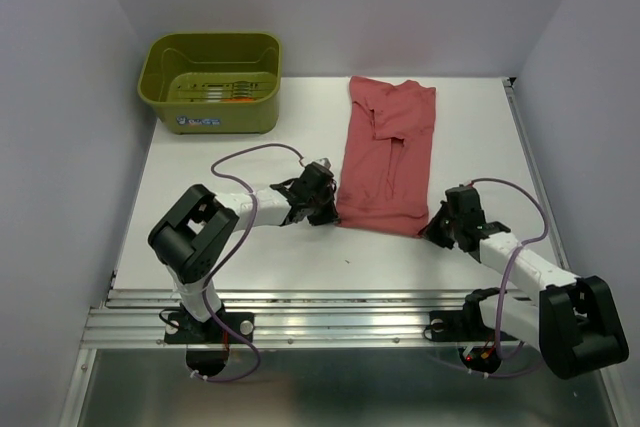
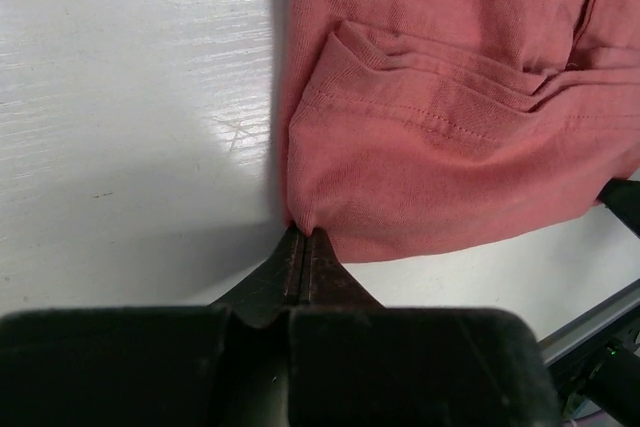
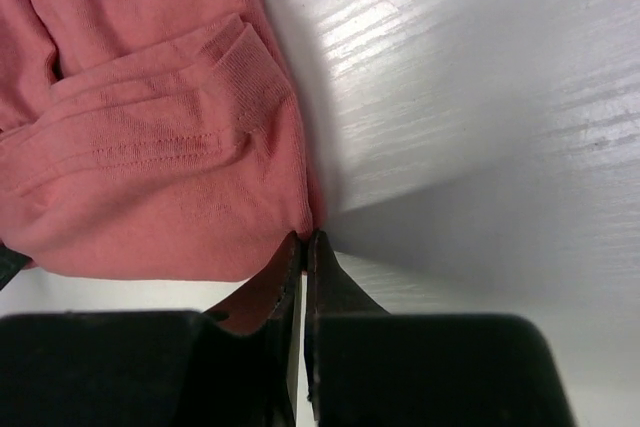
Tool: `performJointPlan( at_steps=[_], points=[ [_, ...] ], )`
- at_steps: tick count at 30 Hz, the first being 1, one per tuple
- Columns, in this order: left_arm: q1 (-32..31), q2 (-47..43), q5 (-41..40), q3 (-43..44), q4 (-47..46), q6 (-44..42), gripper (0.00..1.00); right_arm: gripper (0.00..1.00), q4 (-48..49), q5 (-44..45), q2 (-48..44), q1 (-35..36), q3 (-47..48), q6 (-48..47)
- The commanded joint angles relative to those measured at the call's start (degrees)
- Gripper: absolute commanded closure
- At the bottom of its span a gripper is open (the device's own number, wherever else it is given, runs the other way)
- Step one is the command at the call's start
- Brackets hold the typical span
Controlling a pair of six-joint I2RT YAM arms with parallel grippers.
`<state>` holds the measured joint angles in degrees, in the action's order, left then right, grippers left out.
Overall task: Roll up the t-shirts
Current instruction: Roll the T-shirt to the center of the board.
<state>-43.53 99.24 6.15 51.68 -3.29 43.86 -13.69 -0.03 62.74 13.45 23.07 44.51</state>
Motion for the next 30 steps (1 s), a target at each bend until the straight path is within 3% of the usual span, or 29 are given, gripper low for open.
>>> performJointPlan(
  at_steps=[1, 18, 23, 30],
  points=[
    [-0.07, -2.29, -1.23, -2.98, 0.21, 0.44, 1.00, 0.99, -0.01, -0.41, -2.09, -0.36, -1.19, 1.01],
    [-0.77, -15.65, 1.23, -14.67, 0.39, 5.09, 1.00, 0.99, -16.18, -6.82, -14.65, -0.36, -1.54, 4.18],
    [-2.18, -18.64, 0.70, -14.42, 2.76, 8.17, 1.00, 0.99, -20.41, -6.82, -17.48, -0.36, -0.40, 4.09],
    [-2.18, -17.77, -3.86, -7.22, 12.86, 10.02, 1.00, 0.99, -21.11, -4.63, -14.49, -0.36, 2.94, 3.48]
  ],
)
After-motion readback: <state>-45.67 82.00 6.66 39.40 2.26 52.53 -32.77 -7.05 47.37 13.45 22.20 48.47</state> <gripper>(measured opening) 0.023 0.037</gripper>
